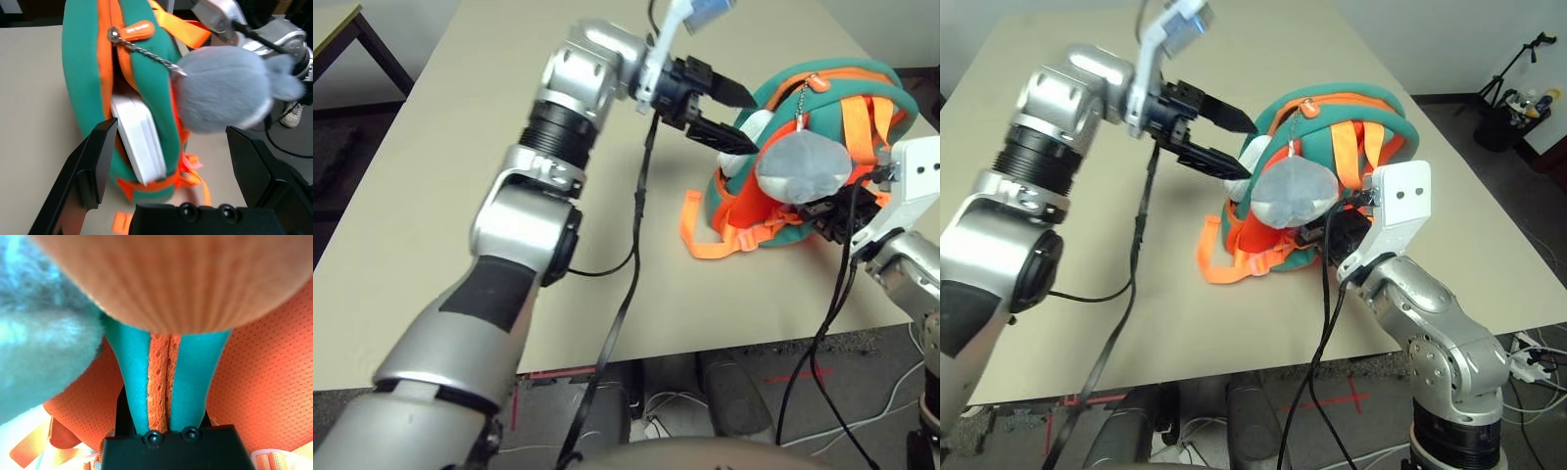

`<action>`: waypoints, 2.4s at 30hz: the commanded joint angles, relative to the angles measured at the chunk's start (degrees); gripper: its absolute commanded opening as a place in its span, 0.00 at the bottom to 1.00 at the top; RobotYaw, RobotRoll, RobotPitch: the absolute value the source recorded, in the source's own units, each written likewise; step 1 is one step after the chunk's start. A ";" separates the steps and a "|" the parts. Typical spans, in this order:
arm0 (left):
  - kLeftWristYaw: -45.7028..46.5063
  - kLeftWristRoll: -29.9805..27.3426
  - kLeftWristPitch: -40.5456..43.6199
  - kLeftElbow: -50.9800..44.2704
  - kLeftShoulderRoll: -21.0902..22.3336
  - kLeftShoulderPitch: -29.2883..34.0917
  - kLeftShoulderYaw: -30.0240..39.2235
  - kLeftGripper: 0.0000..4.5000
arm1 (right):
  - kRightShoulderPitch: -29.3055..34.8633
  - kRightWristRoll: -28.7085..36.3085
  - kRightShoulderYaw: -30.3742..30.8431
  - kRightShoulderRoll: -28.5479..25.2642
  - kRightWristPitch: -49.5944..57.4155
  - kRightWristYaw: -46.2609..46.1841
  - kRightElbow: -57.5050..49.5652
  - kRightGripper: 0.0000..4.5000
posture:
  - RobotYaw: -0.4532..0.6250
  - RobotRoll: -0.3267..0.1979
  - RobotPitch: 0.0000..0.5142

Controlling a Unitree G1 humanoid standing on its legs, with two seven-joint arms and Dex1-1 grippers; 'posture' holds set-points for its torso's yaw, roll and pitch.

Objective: Put the pencil case into the backpack and zip it.

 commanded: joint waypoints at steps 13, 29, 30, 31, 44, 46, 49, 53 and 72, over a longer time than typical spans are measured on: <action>5.25 -4.00 11.41 -11.51 4.12 6.77 -6.35 1.00 | -1.00 -1.67 1.13 0.89 -0.36 2.12 1.20 0.04 | 0.27 0.62 0.32; 9.30 -4.99 8.13 -4.13 2.80 4.17 -5.28 0.82 | -1.35 -2.29 1.20 1.06 -0.27 2.60 1.40 0.04 | 0.27 0.62 0.32; 9.29 -5.02 8.11 -4.12 2.87 4.18 -5.33 0.75 | -1.38 -2.33 1.21 1.09 -0.25 2.64 1.41 0.04 | 0.27 0.62 0.32; 9.46 -5.17 8.12 -4.18 2.84 4.23 -5.18 0.67 | -1.40 -2.36 1.21 1.11 -0.22 2.70 1.40 0.04 | 0.27 0.62 0.32; 9.80 -6.46 8.27 -4.06 1.57 4.23 -5.36 0.00 | -1.20 -2.58 1.40 1.49 -0.05 2.58 1.08 0.04 | 0.26 0.62 0.33; 10.16 -6.17 7.75 -3.48 0.92 4.31 -5.54 0.00 | -1.16 -2.61 1.52 1.67 0.00 2.44 0.91 0.04 | 0.26 0.62 0.33; 10.60 -5.80 7.23 -2.69 0.02 4.35 -5.71 0.00 | -0.99 -2.60 1.55 1.89 0.07 2.28 0.65 0.04 | 0.26 0.62 0.33; 11.03 -5.12 5.90 -1.12 -1.06 4.14 -6.09 0.00 | -0.79 -2.54 1.52 2.11 0.18 2.04 0.29 0.04 | 0.25 0.62 0.34; 12.24 -2.59 1.60 3.61 -2.74 4.50 -7.28 0.00 | -1.03 -2.46 1.63 2.34 0.21 1.97 0.38 0.04 | 0.25 0.62 0.35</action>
